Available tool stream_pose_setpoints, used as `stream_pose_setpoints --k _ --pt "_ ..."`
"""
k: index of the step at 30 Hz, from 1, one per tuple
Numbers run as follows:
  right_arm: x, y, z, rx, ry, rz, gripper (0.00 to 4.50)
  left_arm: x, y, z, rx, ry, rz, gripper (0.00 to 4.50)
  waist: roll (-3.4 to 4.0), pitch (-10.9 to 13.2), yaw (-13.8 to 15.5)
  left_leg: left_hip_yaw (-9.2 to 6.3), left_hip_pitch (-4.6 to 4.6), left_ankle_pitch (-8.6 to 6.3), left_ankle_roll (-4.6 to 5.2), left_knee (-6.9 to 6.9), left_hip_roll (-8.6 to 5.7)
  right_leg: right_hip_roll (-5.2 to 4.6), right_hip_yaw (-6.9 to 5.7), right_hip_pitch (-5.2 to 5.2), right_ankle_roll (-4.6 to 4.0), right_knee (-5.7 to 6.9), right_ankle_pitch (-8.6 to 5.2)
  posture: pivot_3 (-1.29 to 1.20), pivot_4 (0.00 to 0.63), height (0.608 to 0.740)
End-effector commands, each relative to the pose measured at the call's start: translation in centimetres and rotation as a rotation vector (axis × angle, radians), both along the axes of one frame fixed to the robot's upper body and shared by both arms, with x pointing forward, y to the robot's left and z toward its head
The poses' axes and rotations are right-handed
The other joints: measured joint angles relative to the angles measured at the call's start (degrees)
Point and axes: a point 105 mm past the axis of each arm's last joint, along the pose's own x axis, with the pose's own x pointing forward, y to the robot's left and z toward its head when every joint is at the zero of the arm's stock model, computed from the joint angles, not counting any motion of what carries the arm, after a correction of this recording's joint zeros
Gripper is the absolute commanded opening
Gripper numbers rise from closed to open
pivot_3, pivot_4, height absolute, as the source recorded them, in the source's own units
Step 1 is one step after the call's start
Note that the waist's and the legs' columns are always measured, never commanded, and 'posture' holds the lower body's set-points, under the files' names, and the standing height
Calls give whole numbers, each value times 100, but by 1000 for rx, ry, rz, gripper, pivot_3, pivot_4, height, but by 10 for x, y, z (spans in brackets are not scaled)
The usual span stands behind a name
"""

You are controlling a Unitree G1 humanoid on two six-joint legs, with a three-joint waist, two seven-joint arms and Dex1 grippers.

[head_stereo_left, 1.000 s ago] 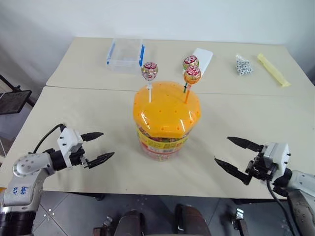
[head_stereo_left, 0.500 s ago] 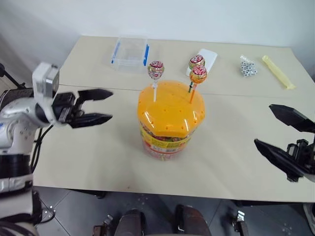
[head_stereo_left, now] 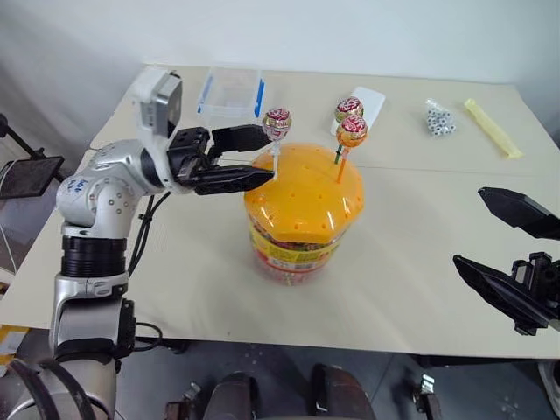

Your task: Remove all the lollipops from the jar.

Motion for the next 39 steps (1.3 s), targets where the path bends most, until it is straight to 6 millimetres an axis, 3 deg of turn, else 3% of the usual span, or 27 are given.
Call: stream_pose_setpoints --k 1,9,14,18,21,24,27,31,34,37,39 --pt "-5 6 4 2 -37 12 4500 -5 -9 5 8 -40 -38 2432 0 0 1 0 0 0 0 0 0 0 0 0 0 0 0 0 150 740" --pt "-9 11 11 74 -50 33 4500 -11 -5 11 -13 -24 -86 33 0 0 0 -3 0 0 0 2 0 0 0 1 0 0 0 0 150 740" --pt "-8 21 20 159 -73 108 4500 -17 -3 18 -53 -5 -166 33 0 0 -11 -4 1 0 0 1 1 1 -1 1 0 0 0 0 150 740" --pt "-6 29 13 140 -44 153 4500 -7 7 50 -244 51 -132 33 -2 1 6 -14 -5 0 0 6 0 1 -2 3 0 -1 0 0 150 740" --pt "-3 30 11 116 -43 165 4500 3 22 67 -346 71 -51 33 -2 1 -10 -14 -4 -1 1 5 0 0 -2 4 0 -1 0 0 150 740" --pt "2 28 7 34 -48 180 4500 24 50 78 -419 97 136 33 -2 1 -22 -13 0 -1 1 3 0 1 -2 4 0 -1 0 0 150 740" --pt "7 26 5 -35 -43 196 4500 44 79 57 -275 98 373 33 -2 1 -57 -11 3 -1 1 -2 1 2 -2 4 0 -1 0 0 150 740" --pt "12 23 -3 -153 -29 221 4500 55 147 -17 175 206 760 33 1 -1 -124 1 21 -1 1 -26 0 4 -1 3 0 -1 0 0 150 740" --pt "12 19 -17 -222 0 242 4500 39 194 -51 341 402 964 33 -13 8 -95 -2 14 -1 -1 -38 0 5 -5 -2 0 -5 0 0 150 740" --pt "15 19 -28 -252 21 262 4500 3 238 -106 693 497 1112 33 -36 14 -73 -5 -4 -3 -3 -28 1 3 -4 -15 1 -2 0 0 150 740" --pt "19 19 -32 -255 27 246 4500 -12 251 -125 835 499 1172 33 -36 13 -73 2 0 -7 -5 -29 2 1 -3 -16 1 -3 0 0 150 740"
